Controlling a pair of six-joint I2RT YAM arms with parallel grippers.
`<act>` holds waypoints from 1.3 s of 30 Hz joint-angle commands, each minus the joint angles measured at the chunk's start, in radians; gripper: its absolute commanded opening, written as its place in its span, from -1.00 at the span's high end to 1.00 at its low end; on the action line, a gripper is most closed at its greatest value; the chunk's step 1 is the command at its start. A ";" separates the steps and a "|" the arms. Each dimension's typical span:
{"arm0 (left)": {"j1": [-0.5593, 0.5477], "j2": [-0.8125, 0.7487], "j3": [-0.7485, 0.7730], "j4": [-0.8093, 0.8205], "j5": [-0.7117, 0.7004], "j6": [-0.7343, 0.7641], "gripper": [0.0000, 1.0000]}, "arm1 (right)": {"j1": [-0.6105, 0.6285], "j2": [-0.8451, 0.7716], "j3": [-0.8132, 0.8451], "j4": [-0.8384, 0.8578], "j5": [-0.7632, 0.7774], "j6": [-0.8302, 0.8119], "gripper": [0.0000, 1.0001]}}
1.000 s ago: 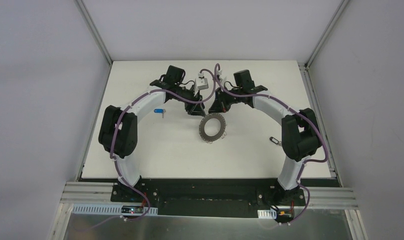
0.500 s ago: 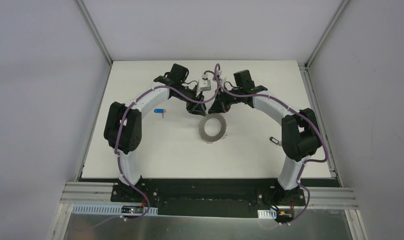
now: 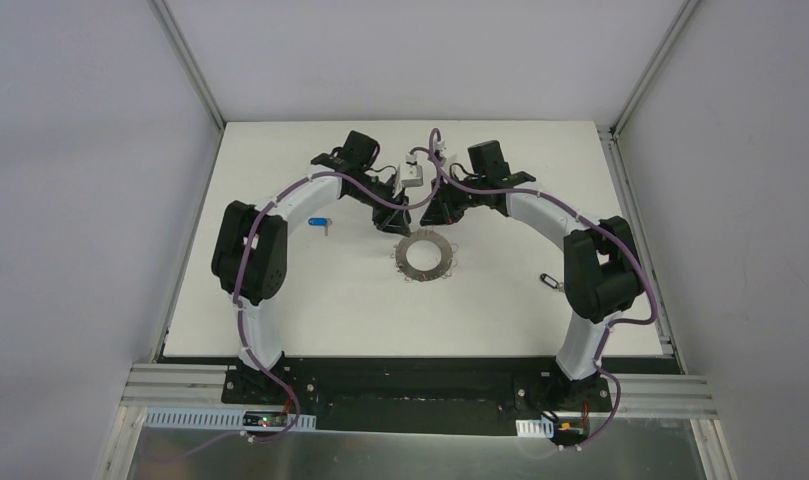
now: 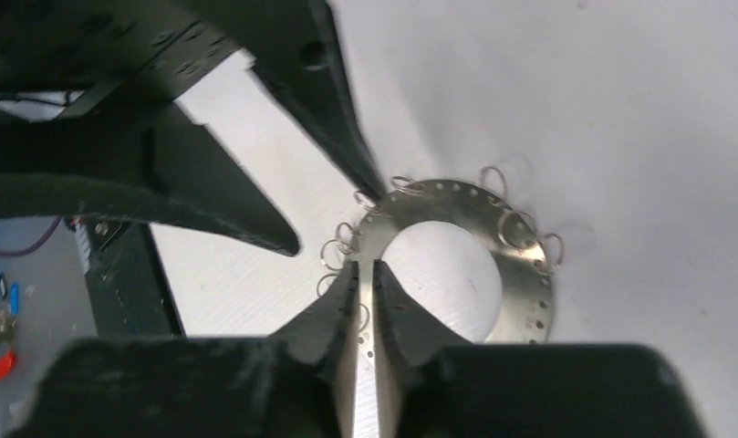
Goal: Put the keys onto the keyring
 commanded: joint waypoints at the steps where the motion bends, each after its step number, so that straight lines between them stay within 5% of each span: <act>1: 0.039 -0.128 -0.136 0.085 -0.057 -0.046 0.03 | 0.001 -0.044 -0.012 0.019 0.190 0.049 0.64; 7: 0.115 -0.311 -0.382 0.318 -0.076 -0.283 -0.18 | 0.082 -0.022 -0.028 0.033 0.347 0.039 0.00; 12: 0.133 -0.430 -0.431 0.245 -0.200 -0.363 -0.18 | 0.160 0.027 0.007 0.041 0.388 0.029 -0.22; 20: 0.174 -0.579 -0.488 0.025 -0.232 -0.320 -0.19 | 0.203 0.156 0.156 -0.073 0.410 -0.209 -0.24; 29: 0.192 -0.709 -0.554 -0.029 -0.257 -0.290 -0.22 | 0.219 0.277 0.298 -0.235 0.385 -0.416 -0.12; 39: 0.192 -0.741 -0.552 -0.062 -0.301 -0.291 -0.24 | 0.238 0.256 0.304 -0.262 0.374 -0.412 -0.07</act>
